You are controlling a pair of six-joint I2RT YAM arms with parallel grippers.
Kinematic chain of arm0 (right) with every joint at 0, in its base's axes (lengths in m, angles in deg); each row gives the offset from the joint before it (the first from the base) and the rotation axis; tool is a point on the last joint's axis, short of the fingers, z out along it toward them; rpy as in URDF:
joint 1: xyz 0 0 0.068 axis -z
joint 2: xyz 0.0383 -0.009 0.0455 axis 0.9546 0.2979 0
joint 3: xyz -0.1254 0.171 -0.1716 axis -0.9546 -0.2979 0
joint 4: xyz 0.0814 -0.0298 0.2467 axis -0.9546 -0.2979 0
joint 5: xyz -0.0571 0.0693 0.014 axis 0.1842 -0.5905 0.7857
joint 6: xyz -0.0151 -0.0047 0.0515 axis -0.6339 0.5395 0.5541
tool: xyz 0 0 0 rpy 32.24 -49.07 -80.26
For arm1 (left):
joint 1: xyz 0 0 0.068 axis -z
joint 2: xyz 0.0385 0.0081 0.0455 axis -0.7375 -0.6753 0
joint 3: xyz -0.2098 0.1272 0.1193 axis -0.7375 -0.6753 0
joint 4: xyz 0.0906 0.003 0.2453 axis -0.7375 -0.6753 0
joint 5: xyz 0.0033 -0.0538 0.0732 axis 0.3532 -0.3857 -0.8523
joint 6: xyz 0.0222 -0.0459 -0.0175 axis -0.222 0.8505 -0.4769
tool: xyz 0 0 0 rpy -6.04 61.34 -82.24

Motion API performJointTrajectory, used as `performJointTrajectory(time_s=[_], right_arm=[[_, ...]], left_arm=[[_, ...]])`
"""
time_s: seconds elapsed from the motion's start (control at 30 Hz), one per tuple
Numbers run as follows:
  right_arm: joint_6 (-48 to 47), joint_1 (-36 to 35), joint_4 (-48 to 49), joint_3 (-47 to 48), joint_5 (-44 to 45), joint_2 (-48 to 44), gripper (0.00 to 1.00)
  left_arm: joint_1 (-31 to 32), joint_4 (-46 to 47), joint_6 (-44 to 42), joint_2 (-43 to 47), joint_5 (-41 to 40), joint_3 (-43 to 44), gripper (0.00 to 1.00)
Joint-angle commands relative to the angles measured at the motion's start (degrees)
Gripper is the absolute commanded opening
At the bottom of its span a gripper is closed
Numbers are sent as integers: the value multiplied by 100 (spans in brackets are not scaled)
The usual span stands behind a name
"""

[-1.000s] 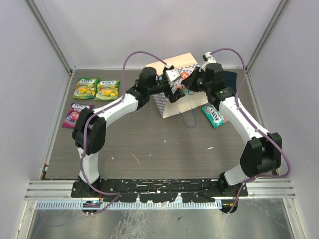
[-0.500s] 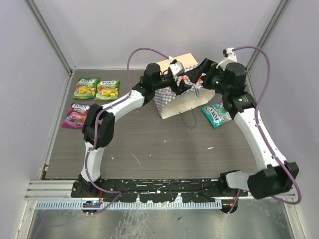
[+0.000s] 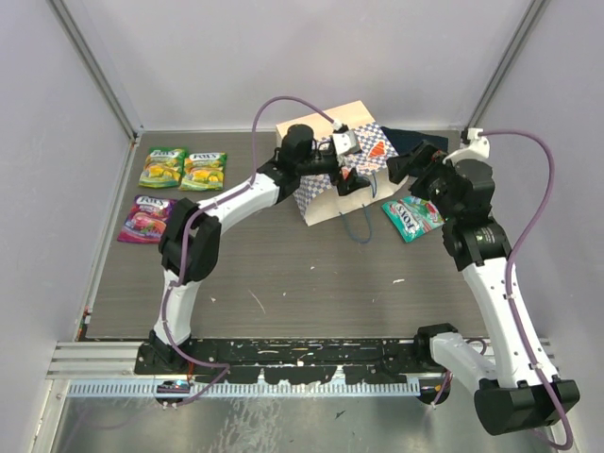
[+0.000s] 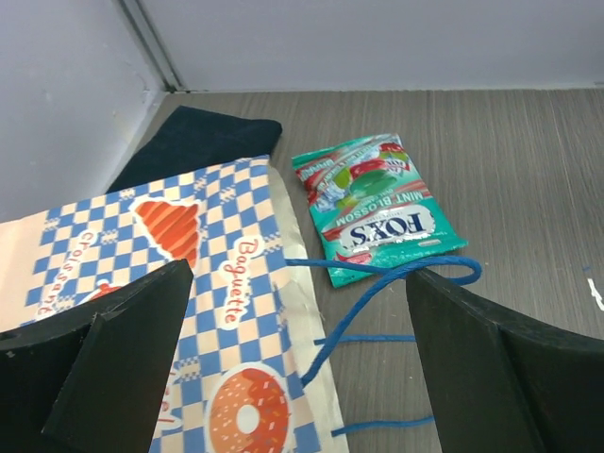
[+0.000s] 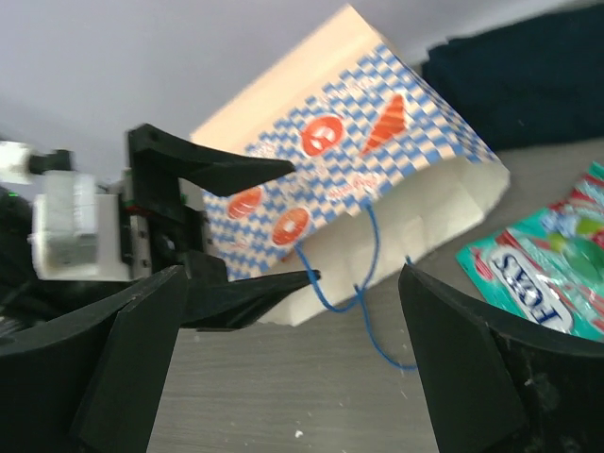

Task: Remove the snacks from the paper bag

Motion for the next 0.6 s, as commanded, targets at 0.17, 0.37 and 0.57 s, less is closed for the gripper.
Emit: performJointTrajectory(time_s=[0.17,0.37,0.57], right_arm=[[389,506,-94,-876,-11,-331,100],[831,522,157,-1783,180,-642,100],[2854,517,2655,-3850,-702,-333,93]], left_arm=[[448,-1025,-1158,43,-545,484,59],[457,-1441,-702,-85,-1470,1120,0],[454,-2013,4,-97,-2362,1872,0]])
